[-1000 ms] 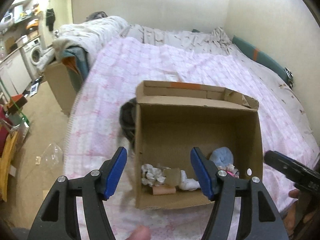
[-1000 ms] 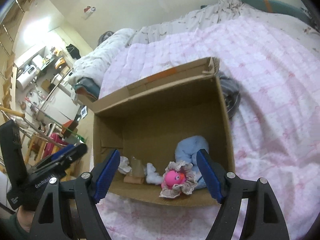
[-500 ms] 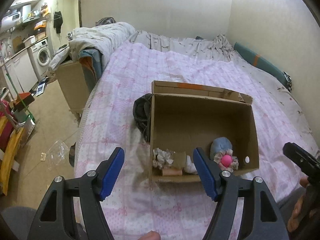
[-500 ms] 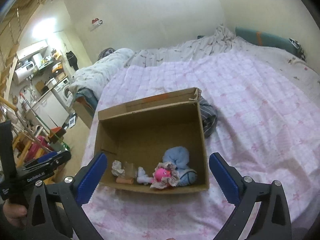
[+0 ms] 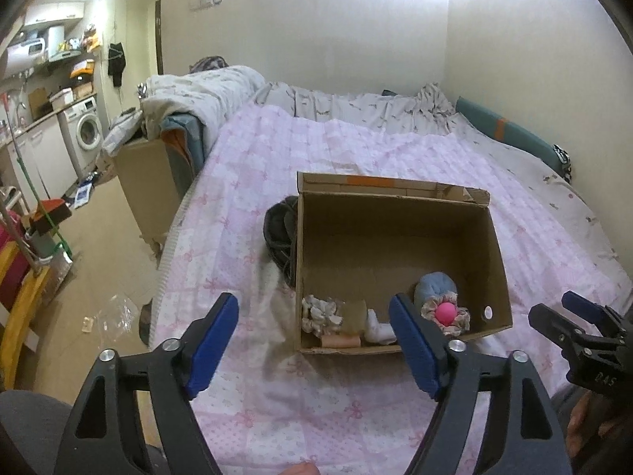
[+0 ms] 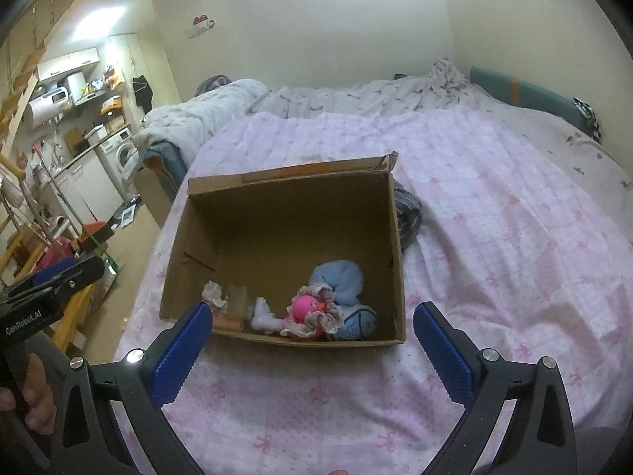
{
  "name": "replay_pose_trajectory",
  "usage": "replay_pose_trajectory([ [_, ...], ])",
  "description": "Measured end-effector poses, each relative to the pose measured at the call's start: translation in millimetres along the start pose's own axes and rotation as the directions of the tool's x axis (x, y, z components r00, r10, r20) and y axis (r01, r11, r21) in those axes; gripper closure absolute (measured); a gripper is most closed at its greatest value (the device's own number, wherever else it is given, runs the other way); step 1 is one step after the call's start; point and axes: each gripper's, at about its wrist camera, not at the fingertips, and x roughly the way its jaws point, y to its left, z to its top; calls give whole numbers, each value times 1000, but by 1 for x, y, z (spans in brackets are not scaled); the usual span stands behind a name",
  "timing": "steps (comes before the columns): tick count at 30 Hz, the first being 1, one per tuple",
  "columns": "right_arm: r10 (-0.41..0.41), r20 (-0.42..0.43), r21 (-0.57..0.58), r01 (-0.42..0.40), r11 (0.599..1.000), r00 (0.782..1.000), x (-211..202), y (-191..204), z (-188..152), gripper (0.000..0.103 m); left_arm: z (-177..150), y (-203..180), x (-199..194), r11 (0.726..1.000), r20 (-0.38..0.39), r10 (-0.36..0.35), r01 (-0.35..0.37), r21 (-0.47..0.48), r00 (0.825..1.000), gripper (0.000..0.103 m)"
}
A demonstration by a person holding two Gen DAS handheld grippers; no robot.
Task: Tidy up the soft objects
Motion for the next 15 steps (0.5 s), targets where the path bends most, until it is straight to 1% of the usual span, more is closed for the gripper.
replay_pose_trajectory([
  [1, -9, -1, 2, 9, 1000, 1000, 0, -1, 0, 0, -1, 0, 2, 1000, -5, -1, 1, -2, 1000, 17],
  [3, -14, 3, 2, 14, 1000, 1000, 0, -1, -1, 0, -1, 0, 5, 1000, -17, -5, 5, 2, 1000, 3],
  [4, -20, 6, -1, 20, 1000, 1000, -1, 0, -1, 0, -1, 0, 7, 1000, -22, -12, 12, 5, 1000, 0],
  [9, -29, 15, -17, 29, 999, 999, -3, 3, -2, 0, -2, -3, 9, 999, -30, -29, 30, 13, 999, 0],
  [13, -33, 14, -16, 33, 999, 999, -2, 3, -3, 0, -4, -6, 4, 999, -17, -42, 42, 26, 999, 0],
  [15, -35, 14, -12, 35, 999, 999, -2, 2, -2, 0, -4, -8, 3, 999, -10, -35, 35, 35, 999, 0],
])
